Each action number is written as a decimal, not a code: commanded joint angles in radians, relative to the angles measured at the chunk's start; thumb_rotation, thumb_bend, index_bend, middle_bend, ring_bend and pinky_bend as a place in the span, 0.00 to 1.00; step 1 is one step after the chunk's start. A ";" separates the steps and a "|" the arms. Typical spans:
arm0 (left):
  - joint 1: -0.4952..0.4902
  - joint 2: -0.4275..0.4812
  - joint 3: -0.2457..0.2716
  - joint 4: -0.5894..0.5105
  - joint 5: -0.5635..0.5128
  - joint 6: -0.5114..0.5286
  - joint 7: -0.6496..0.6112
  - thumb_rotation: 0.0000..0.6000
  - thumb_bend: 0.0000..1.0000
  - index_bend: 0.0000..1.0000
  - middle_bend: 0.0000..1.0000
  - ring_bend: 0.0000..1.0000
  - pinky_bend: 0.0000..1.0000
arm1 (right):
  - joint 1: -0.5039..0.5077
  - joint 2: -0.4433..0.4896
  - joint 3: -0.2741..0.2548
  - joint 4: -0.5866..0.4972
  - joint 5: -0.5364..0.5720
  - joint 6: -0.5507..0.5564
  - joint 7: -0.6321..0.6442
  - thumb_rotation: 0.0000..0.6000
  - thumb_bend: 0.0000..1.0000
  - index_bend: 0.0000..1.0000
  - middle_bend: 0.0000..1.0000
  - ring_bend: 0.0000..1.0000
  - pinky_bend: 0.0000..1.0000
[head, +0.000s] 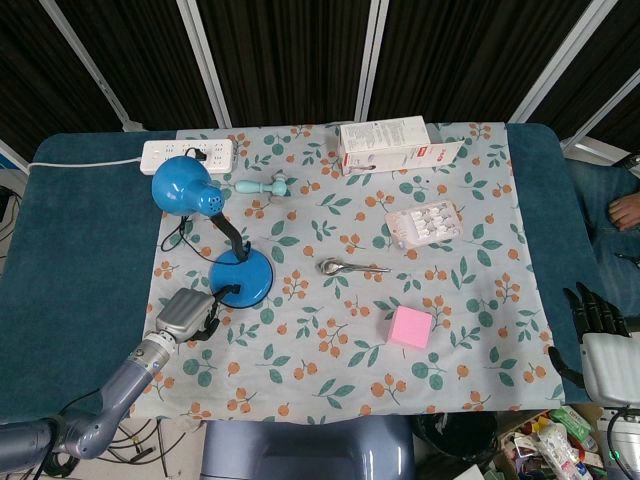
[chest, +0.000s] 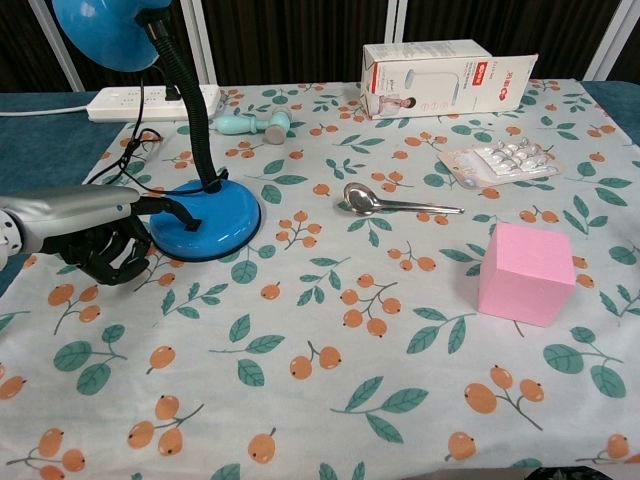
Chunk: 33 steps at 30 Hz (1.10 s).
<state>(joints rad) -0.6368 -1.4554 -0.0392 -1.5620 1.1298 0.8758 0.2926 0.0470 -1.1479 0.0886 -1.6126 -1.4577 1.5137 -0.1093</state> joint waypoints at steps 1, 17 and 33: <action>0.000 0.000 0.000 0.001 -0.001 0.000 0.001 1.00 0.52 0.17 0.67 0.67 0.69 | 0.000 0.000 0.000 0.000 0.000 0.000 -0.001 1.00 0.22 0.00 0.00 0.05 0.10; 0.001 0.013 0.007 -0.010 -0.002 0.005 0.007 1.00 0.52 0.17 0.67 0.67 0.69 | 0.002 -0.002 0.000 -0.002 0.000 -0.003 -0.007 1.00 0.22 0.00 0.00 0.05 0.10; -0.002 0.007 0.013 -0.007 -0.001 0.006 0.014 1.00 0.52 0.20 0.67 0.67 0.69 | 0.002 -0.001 0.001 -0.001 0.003 -0.003 -0.005 1.00 0.22 0.00 0.00 0.05 0.10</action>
<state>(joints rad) -0.6386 -1.4479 -0.0266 -1.5696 1.1287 0.8811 0.3069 0.0487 -1.1486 0.0899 -1.6140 -1.4547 1.5108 -0.1141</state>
